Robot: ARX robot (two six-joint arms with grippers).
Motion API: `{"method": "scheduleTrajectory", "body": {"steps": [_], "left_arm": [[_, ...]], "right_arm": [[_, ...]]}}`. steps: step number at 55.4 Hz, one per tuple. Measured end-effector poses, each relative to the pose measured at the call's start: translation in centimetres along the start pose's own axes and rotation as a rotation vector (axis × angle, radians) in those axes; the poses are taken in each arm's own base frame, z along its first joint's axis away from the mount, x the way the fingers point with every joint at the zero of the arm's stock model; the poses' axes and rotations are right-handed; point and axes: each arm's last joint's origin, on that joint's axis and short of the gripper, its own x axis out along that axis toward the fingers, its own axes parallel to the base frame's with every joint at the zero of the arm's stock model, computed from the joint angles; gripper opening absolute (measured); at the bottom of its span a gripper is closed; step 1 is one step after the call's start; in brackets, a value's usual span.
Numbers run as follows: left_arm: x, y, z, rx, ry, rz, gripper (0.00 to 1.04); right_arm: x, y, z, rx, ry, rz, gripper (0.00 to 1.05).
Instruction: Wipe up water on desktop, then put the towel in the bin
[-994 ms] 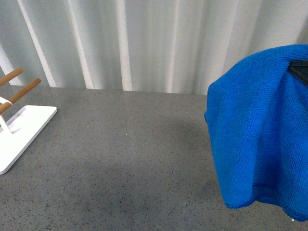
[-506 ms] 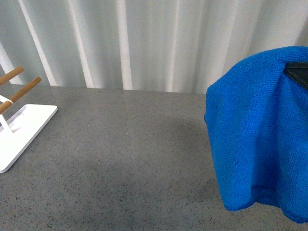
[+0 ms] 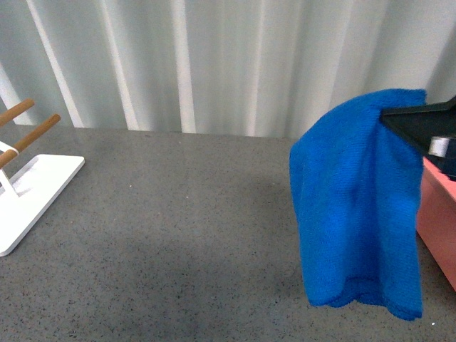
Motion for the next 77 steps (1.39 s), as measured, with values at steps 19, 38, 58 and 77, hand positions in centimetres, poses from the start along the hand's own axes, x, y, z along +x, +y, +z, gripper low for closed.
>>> {"method": "scheduleTrajectory", "body": {"steps": [19,38,58,77], "left_arm": [[0.0,0.0,0.0,0.001,0.0,0.0,1.0],[0.0,0.0,0.0,0.0,0.0,0.0,0.98],[0.0,0.0,0.0,0.0,0.0,0.0,0.98],[0.0,0.0,0.0,0.0,0.0,0.0,0.98]], "right_arm": [[10.4,-1.2,-1.7,0.097,0.341,-0.191,0.03],[15.2,1.6,-7.7,0.143,0.535,-0.131,0.03],[12.5,-1.0,-11.0,0.164,0.613,-0.169,0.03],[12.5,-5.9,-10.4,0.112,0.625,-0.283,0.03]]}}
